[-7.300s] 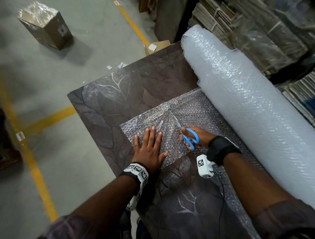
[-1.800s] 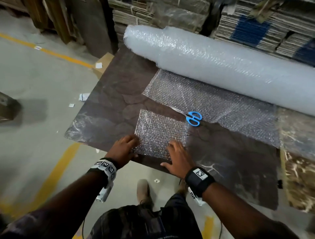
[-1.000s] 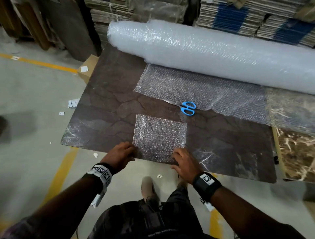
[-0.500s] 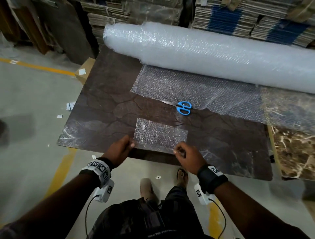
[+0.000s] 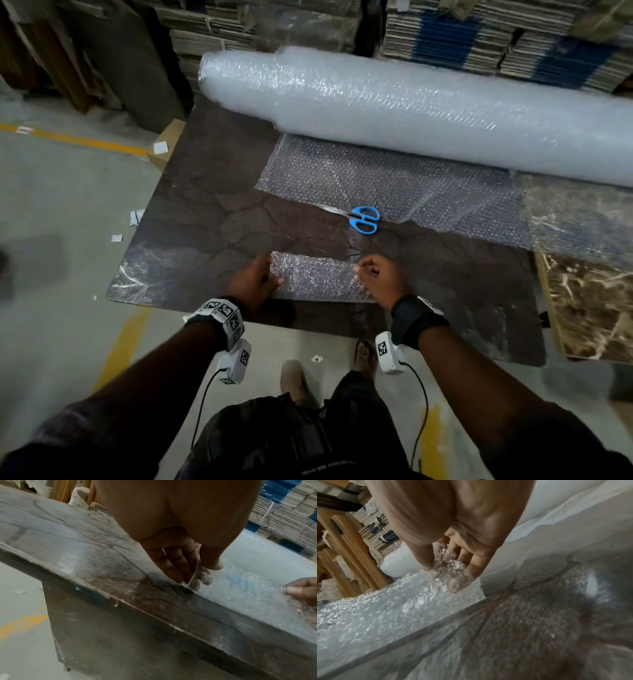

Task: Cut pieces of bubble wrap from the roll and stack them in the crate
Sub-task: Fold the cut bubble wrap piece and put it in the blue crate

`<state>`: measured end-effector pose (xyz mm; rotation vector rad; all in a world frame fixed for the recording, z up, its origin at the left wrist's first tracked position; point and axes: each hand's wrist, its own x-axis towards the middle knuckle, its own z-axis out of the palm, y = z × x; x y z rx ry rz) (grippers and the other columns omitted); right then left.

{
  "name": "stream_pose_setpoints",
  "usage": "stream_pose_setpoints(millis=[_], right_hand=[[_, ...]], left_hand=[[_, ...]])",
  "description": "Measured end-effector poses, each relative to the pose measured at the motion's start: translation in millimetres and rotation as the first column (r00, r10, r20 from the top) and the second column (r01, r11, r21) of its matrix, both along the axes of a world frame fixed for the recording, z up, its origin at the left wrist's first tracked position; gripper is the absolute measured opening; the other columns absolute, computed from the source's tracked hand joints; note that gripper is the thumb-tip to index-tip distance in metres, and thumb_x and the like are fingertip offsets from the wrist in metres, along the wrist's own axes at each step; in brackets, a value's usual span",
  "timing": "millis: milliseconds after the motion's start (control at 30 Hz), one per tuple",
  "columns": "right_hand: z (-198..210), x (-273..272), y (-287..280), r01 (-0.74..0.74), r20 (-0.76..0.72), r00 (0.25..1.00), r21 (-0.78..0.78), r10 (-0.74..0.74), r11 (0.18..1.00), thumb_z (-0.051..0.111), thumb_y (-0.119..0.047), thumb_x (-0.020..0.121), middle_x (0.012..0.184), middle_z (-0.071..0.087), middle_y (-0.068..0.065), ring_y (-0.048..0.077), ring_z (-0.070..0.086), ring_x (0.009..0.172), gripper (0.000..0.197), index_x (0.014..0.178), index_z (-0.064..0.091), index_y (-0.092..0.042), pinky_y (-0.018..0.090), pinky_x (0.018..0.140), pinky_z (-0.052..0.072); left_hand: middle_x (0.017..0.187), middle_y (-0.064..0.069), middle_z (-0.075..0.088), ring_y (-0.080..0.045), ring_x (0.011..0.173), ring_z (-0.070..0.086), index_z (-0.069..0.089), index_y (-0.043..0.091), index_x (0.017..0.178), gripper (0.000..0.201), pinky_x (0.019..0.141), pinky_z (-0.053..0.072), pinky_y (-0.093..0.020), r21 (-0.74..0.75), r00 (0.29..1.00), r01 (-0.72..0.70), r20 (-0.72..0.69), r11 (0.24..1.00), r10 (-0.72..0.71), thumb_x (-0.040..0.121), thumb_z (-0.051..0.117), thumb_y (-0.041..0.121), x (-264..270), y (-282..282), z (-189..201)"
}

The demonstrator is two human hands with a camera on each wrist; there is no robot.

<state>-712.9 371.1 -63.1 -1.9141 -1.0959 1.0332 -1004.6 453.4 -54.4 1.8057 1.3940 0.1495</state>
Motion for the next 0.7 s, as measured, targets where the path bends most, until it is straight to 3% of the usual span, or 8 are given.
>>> stream_pose_setpoints(millis=[100, 233, 367, 400, 467, 567, 700], right_hand=[[-1, 3, 7, 0.021, 0.008, 1.0, -0.024, -0.021, 0.999, 0.07, -0.022, 0.088, 0.076, 0.066, 0.008, 0.021, 0.061, 0.062, 0.013, 0.08, 0.06, -0.026, 0.037, 0.06, 0.052], [-4, 5, 12, 0.001, 0.056, 0.998, -0.025, 0.0, 1.0, 0.071, -0.024, 0.086, 0.075, 0.064, 0.001, 0.022, 0.064, 0.072, 0.009, 0.083, 0.063, -0.019, 0.044, 0.069, 0.058], [-1, 5, 18, -0.034, 0.145, 0.989, -0.029, 0.038, 0.999, 0.072, -0.022, 0.087, 0.072, 0.059, -0.006, -0.001, 0.055, 0.066, 0.014, 0.089, 0.067, -0.01, 0.017, 0.062, 0.043], [0, 4, 18, -0.045, 0.162, 0.985, -0.034, 0.05, 0.998, 0.072, -0.021, 0.088, 0.072, 0.059, -0.006, -0.003, 0.053, 0.066, 0.014, 0.089, 0.067, -0.008, 0.009, 0.059, 0.039], [1, 3, 19, -0.07, 0.195, 0.978, -0.034, 0.075, 0.997, 0.072, -0.02, 0.088, 0.074, 0.061, -0.003, -0.003, 0.054, 0.067, 0.014, 0.088, 0.067, -0.007, 0.005, 0.058, 0.038], [-3, 2, 22, -0.119, 0.286, 0.95, -0.041, 0.126, 0.992, 0.074, -0.027, 0.085, 0.082, 0.066, 0.002, 0.014, 0.062, 0.073, 0.013, 0.085, 0.068, -0.014, 0.025, 0.066, 0.045], [-4, 2, 25, -0.15, 0.443, 0.88, -0.077, 0.169, 0.986, 0.077, -0.037, 0.078, 0.089, 0.063, 0.007, 0.026, 0.061, 0.081, 0.024, 0.084, 0.062, -0.019, 0.036, 0.068, 0.048]], left_hand=[[0.093, 0.003, 0.062, -0.022, 0.088, 0.063, 0.047, 0.015, 0.127, 0.047, 0.074, 0.042, -0.027, -0.014, 0.998, -0.062, 0.021, 0.998, 0.062, 0.088, 0.07, 0.032, 4, 4, -3], [0.092, 0.001, 0.064, -0.023, 0.09, 0.064, 0.051, 0.016, 0.123, 0.045, 0.078, 0.046, -0.031, -0.017, 0.996, -0.057, -0.062, 0.998, 0.056, 0.087, 0.071, 0.035, 9, 8, -5], [0.1, -0.005, 0.067, -0.027, 0.094, 0.064, 0.05, 0.016, 0.124, 0.049, 0.079, 0.047, -0.032, -0.008, 0.99, -0.059, -0.127, 0.998, 0.057, 0.086, 0.07, 0.039, 12, 7, -6], [0.102, -0.007, 0.066, -0.028, 0.095, 0.063, 0.049, 0.015, 0.126, 0.051, 0.079, 0.047, -0.033, -0.008, 0.99, -0.058, -0.13, 0.998, 0.057, 0.086, 0.07, 0.038, 12, 6, -5], [0.104, -0.008, 0.065, -0.03, 0.097, 0.063, 0.046, 0.013, 0.127, 0.053, 0.08, 0.047, -0.033, -0.017, 0.991, -0.082, -0.109, 0.996, 0.08, 0.086, 0.071, 0.036, 12, 3, -5], [0.101, -0.007, 0.064, -0.029, 0.094, 0.063, 0.046, 0.014, 0.124, 0.052, 0.076, 0.046, -0.032, 0.017, 0.99, -0.107, -0.09, 0.994, 0.108, 0.084, 0.073, 0.035, 10, -2, -6], [0.105, -0.008, 0.067, -0.031, 0.095, 0.065, 0.041, 0.016, 0.124, 0.059, 0.079, 0.051, -0.039, 0.065, 0.983, -0.117, -0.132, 0.991, 0.124, 0.082, 0.074, 0.039, 9, -4, -1]])
